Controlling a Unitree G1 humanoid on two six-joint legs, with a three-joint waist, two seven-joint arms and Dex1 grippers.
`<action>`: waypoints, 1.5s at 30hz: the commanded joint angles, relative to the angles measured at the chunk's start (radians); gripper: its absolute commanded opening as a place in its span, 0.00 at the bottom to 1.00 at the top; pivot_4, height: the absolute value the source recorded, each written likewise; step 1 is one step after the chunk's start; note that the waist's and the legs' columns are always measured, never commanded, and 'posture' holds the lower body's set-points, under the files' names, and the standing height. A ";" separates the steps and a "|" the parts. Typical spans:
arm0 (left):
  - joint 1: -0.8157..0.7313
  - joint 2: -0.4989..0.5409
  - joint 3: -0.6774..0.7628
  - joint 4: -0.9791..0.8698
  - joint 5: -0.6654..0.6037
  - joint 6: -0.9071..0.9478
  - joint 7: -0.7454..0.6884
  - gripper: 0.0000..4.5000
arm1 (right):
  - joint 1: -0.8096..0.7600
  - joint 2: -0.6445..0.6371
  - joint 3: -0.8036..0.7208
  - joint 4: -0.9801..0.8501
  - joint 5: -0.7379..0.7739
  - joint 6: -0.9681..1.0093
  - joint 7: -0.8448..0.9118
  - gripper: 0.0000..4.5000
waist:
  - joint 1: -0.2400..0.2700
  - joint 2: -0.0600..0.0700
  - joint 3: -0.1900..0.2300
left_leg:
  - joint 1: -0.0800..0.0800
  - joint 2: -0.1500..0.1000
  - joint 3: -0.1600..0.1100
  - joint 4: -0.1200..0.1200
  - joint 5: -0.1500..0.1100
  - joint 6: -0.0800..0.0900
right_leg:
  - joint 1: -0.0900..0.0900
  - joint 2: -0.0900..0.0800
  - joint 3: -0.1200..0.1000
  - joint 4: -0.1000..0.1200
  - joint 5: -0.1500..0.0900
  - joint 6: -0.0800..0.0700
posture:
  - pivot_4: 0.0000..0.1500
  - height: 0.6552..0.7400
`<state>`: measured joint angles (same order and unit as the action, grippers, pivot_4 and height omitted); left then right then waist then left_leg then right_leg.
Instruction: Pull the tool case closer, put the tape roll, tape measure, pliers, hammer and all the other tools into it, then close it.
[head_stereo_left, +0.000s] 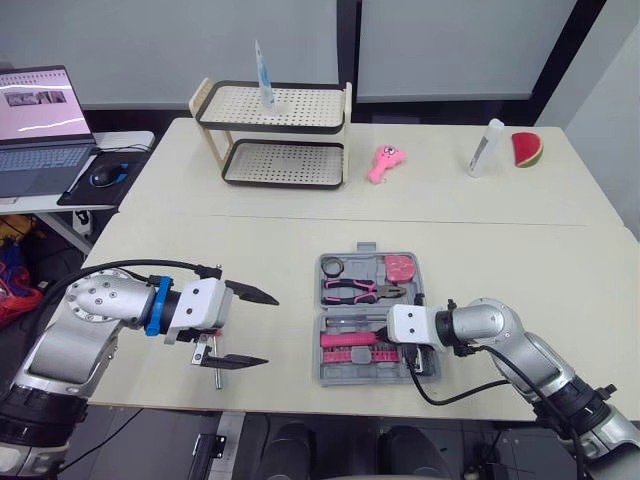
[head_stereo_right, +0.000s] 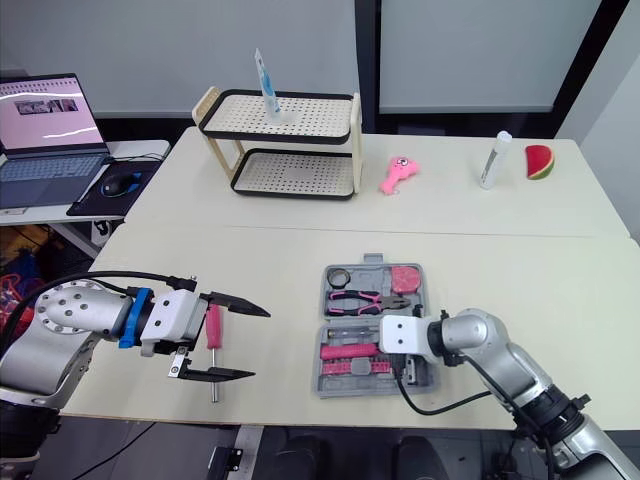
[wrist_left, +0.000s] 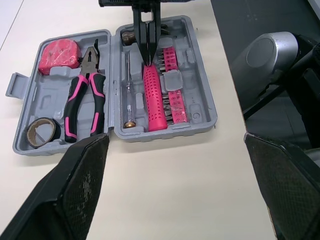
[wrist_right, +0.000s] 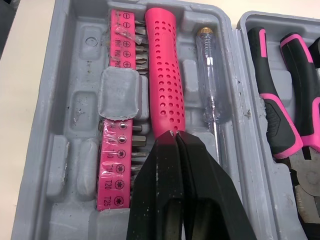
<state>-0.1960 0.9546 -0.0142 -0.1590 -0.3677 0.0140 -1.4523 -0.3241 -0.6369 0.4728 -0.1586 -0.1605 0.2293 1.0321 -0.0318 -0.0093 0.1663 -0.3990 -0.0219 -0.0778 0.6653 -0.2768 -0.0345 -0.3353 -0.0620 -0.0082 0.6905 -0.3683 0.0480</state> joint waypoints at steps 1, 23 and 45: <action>0.010 0.001 0.004 -0.015 -0.001 -0.011 0.001 1.00 | 0.000 0.002 0.030 -0.023 -0.024 0.008 0.014 0.00 | 0.000 0.000 0.000 | 0.000 0.000 0.000 0.000 0.000 0.000 | 0.000 0.000 0.000 0.000 0.000 0.000 | 1.00 1.00; 0.057 0.070 0.234 0.147 -0.109 0.172 0.065 1.00 | 0.037 -0.149 -0.385 -0.160 0.327 0.088 0.144 0.17 | 0.003 -0.001 0.000 | 0.000 0.000 -0.001 0.000 0.000 0.000 | 0.000 0.000 -0.001 0.000 0.000 0.000 | 1.00 1.00; 0.154 0.141 0.391 0.615 -0.001 0.079 0.124 1.00 | 0.268 -0.273 -0.762 0.151 0.460 -0.059 0.106 1.00 | 0.003 -0.001 0.000 | 0.000 -0.001 0.002 -0.001 -0.003 0.004 | 0.000 -0.002 0.000 0.001 0.000 0.000 | 1.00 1.00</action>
<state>-0.0299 1.0900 0.3598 0.4556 -0.3704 0.1047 -1.3250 -0.0506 -0.8979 -0.2701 0.0038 0.2941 0.1899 1.1477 -0.0290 -0.0098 0.1663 -0.3987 -0.0225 -0.0759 0.6646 -0.2793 -0.0301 -0.3354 -0.0644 -0.0080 0.6913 -0.3683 0.0480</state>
